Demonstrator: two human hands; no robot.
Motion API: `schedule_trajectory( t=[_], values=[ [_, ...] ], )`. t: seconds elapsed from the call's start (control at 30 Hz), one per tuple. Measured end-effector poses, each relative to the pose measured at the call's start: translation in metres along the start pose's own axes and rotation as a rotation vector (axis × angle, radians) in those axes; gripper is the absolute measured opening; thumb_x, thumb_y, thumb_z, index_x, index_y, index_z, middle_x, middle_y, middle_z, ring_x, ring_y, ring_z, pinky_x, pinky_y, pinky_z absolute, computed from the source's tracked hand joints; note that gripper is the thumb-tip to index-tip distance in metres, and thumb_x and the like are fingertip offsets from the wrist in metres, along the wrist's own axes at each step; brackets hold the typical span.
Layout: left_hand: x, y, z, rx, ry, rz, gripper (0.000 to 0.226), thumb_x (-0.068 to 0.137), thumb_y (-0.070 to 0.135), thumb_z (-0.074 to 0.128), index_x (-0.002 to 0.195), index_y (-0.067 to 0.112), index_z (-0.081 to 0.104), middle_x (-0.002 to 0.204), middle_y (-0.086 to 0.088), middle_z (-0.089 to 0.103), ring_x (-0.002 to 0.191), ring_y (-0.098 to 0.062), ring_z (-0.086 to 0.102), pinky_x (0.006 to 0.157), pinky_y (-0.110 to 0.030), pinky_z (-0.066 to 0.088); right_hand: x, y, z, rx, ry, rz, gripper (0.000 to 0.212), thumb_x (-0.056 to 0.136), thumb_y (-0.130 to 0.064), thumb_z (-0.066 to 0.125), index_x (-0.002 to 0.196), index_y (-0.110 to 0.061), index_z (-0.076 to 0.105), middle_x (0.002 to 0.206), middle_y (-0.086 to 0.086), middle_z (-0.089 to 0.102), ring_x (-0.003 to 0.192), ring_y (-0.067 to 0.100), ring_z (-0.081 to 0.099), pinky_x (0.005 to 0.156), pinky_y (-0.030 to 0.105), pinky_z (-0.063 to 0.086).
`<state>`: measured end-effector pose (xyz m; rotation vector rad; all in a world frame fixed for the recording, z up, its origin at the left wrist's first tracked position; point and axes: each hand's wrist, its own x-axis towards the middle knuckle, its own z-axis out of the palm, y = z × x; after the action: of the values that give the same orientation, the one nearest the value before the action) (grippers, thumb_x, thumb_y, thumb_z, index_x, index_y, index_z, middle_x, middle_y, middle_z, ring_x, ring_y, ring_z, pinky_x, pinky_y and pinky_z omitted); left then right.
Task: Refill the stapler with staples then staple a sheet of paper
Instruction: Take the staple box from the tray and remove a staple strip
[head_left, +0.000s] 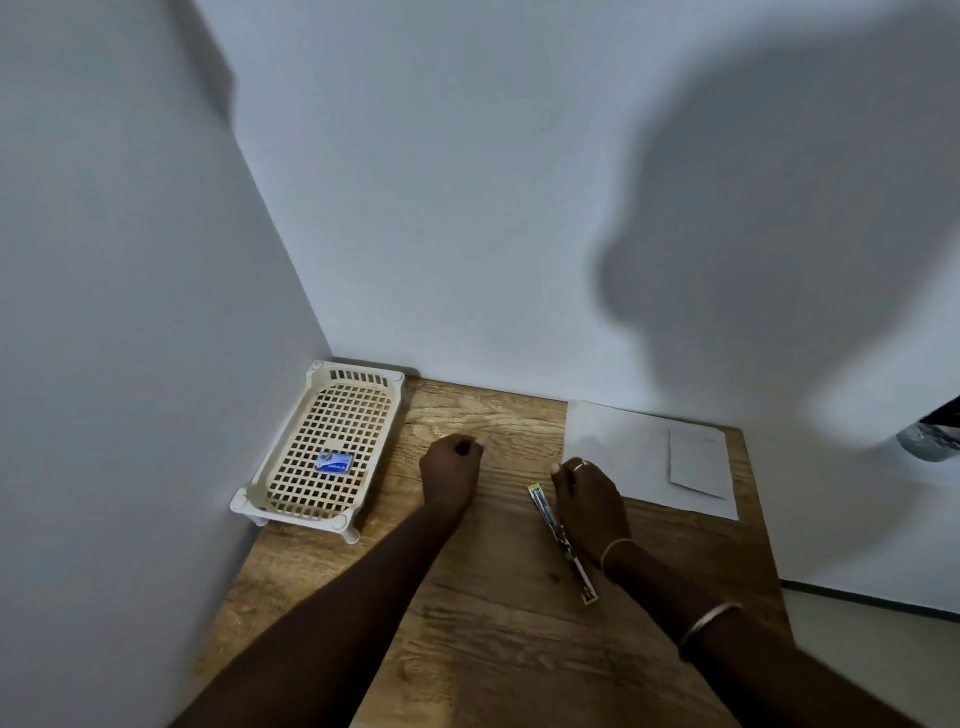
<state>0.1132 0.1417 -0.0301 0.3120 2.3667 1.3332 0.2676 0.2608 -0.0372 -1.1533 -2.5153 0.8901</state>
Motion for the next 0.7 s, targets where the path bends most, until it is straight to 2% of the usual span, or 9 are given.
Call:
schedule_trajectory(
  t=[0.07, 0.13, 0.23, 0.33, 0.47, 0.57, 0.7],
  values=[
    [0.010, 0.002, -0.021, 0.048, 0.053, 0.075, 0.025, 0.097, 0.024, 0.067, 0.113, 0.008, 0.078, 0.107, -0.010, 0.080, 0.103, -0.025, 0.073, 0.094, -0.037, 0.057, 0.017, -0.019, 0.002, -0.018, -0.042, -0.083, 0.034, 0.102, -0.037, 0.047, 0.075, -0.018, 0.054, 0.075, 0.001, 0.057, 0.073, 0.021, 0.057, 0.065, 0.036, 0.045],
    [0.018, 0.001, -0.041, 0.113, 0.113, 0.141, 0.026, 0.098, 0.022, 0.067, 0.119, 0.010, 0.076, 0.113, -0.008, 0.078, 0.107, -0.021, 0.072, 0.090, -0.024, 0.048, 0.032, -0.040, 0.009, -0.068, -0.099, -0.172, 0.028, 0.100, -0.035, 0.049, 0.080, -0.017, 0.059, 0.080, 0.002, 0.061, 0.079, 0.023, 0.060, 0.068, 0.035, 0.046],
    [0.028, -0.006, -0.066, 0.162, 0.212, 0.185, 0.027, 0.096, 0.014, 0.068, 0.122, 0.009, 0.075, 0.115, -0.008, 0.078, 0.107, -0.020, 0.072, 0.090, -0.017, 0.042, 0.050, -0.071, 0.029, -0.079, -0.156, -0.274, 0.022, 0.099, -0.031, 0.055, 0.104, -0.014, 0.068, 0.101, 0.006, 0.069, 0.096, 0.025, 0.066, 0.082, 0.034, 0.051],
    [0.036, -0.016, -0.092, 0.158, 0.276, 0.190, 0.030, 0.095, 0.006, 0.066, 0.124, 0.005, 0.073, 0.120, -0.011, 0.076, 0.111, -0.023, 0.071, 0.096, -0.021, 0.045, 0.061, -0.104, 0.051, -0.042, -0.207, -0.335, 0.034, 0.098, -0.028, 0.060, 0.127, -0.012, 0.065, 0.121, 0.008, 0.069, 0.112, 0.025, 0.065, 0.097, 0.034, 0.050],
    [0.047, -0.036, -0.127, 0.198, 0.358, 0.130, 0.036, 0.095, 0.006, 0.064, 0.130, 0.008, 0.071, 0.129, -0.009, 0.072, 0.119, -0.024, 0.067, 0.105, -0.029, 0.044, 0.070, -0.147, 0.083, -0.051, -0.258, -0.422, 0.036, 0.096, -0.026, 0.063, 0.130, -0.013, 0.064, 0.127, 0.008, 0.068, 0.117, 0.026, 0.063, 0.102, 0.035, 0.048],
    [0.052, -0.053, -0.145, 0.208, 0.366, 0.071, 0.037, 0.095, 0.003, 0.060, 0.131, 0.007, 0.069, 0.133, -0.012, 0.069, 0.124, -0.028, 0.063, 0.112, -0.036, 0.043, 0.069, -0.174, 0.104, -0.057, -0.272, -0.477, 0.035, 0.093, -0.024, 0.066, 0.126, -0.013, 0.066, 0.122, 0.009, 0.070, 0.113, 0.027, 0.065, 0.097, 0.034, 0.051],
    [0.054, -0.070, -0.159, 0.185, 0.363, -0.042, 0.041, 0.091, 0.000, 0.061, 0.130, 0.010, 0.069, 0.133, -0.011, 0.069, 0.122, -0.026, 0.064, 0.103, -0.025, 0.042, 0.062, -0.198, 0.131, -0.060, -0.328, -0.509, 0.038, 0.091, -0.023, 0.068, 0.127, -0.013, 0.065, 0.127, 0.010, 0.068, 0.118, 0.028, 0.062, 0.100, 0.035, 0.049]
  ],
)
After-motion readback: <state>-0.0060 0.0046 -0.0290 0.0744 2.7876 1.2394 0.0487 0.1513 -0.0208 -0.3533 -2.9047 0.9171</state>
